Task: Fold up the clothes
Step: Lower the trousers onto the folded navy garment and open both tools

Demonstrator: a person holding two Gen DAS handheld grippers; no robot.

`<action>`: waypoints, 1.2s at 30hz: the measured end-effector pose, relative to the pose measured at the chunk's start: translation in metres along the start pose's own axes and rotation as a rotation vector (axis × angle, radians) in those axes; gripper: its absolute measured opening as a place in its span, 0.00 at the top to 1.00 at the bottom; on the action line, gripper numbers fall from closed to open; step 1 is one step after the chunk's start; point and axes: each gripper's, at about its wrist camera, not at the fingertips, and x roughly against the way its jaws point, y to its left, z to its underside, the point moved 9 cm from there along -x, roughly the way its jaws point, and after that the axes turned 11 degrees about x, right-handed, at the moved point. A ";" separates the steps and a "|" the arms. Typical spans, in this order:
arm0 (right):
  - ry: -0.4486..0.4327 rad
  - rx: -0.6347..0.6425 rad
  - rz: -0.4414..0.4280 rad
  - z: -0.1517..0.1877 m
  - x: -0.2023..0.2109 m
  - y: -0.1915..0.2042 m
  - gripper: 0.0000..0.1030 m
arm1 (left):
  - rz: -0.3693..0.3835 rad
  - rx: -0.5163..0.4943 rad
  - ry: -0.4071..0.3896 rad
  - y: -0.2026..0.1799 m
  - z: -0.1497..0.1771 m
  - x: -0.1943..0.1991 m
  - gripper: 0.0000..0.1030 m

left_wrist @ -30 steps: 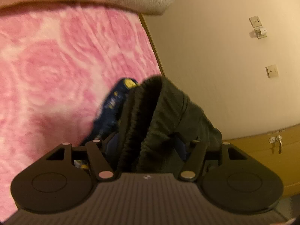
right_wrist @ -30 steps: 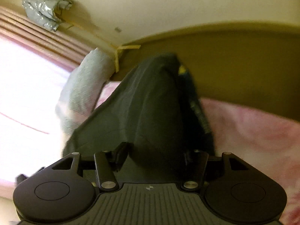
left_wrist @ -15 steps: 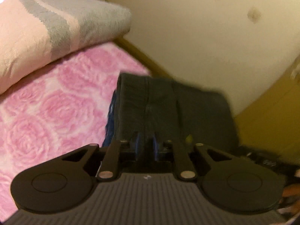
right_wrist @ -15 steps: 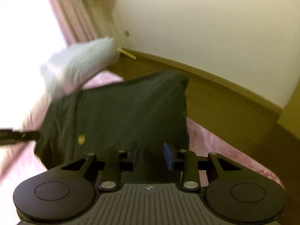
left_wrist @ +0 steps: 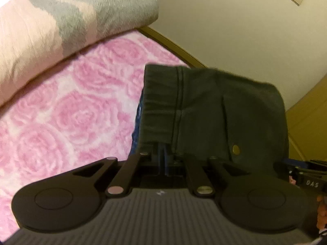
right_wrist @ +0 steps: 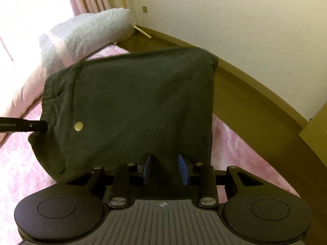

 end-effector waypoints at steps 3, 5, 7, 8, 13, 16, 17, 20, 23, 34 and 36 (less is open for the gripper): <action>-0.087 -0.019 0.002 -0.031 0.008 -0.012 0.67 | 0.027 0.017 -0.069 -0.015 -0.022 0.010 0.94; -0.132 -0.034 0.015 -0.050 0.007 -0.021 0.67 | 0.032 0.014 -0.094 -0.026 -0.038 0.002 0.94; -0.162 -0.050 0.029 -0.068 -0.003 -0.030 0.67 | 0.014 -0.010 -0.102 -0.034 -0.052 -0.012 0.94; -0.180 -0.056 0.035 -0.077 -0.009 -0.034 0.67 | 0.006 -0.014 -0.099 -0.037 -0.057 -0.021 0.93; -0.183 -0.059 0.070 -0.094 -0.052 -0.049 0.67 | -0.022 0.004 -0.086 -0.030 -0.062 -0.060 0.89; -0.159 -0.056 0.091 -0.091 -0.080 -0.055 0.67 | -0.001 0.051 -0.095 -0.021 -0.061 -0.071 0.87; -0.163 -0.052 0.098 -0.089 -0.085 -0.055 0.67 | 0.007 0.061 -0.102 -0.019 -0.060 -0.074 0.87; -0.178 -0.044 0.101 -0.087 -0.087 -0.056 0.67 | 0.021 0.078 -0.117 -0.015 -0.057 -0.076 0.87; -0.187 -0.055 0.068 -0.092 -0.076 -0.059 0.67 | 0.033 0.089 -0.123 -0.014 -0.059 -0.066 0.87; -0.129 -0.025 -0.017 -0.024 0.038 -0.018 0.67 | 0.010 0.074 -0.095 -0.014 -0.004 0.030 0.89; -0.084 -0.009 -0.011 -0.004 0.036 -0.008 0.67 | -0.029 0.064 -0.058 -0.014 0.015 0.027 0.89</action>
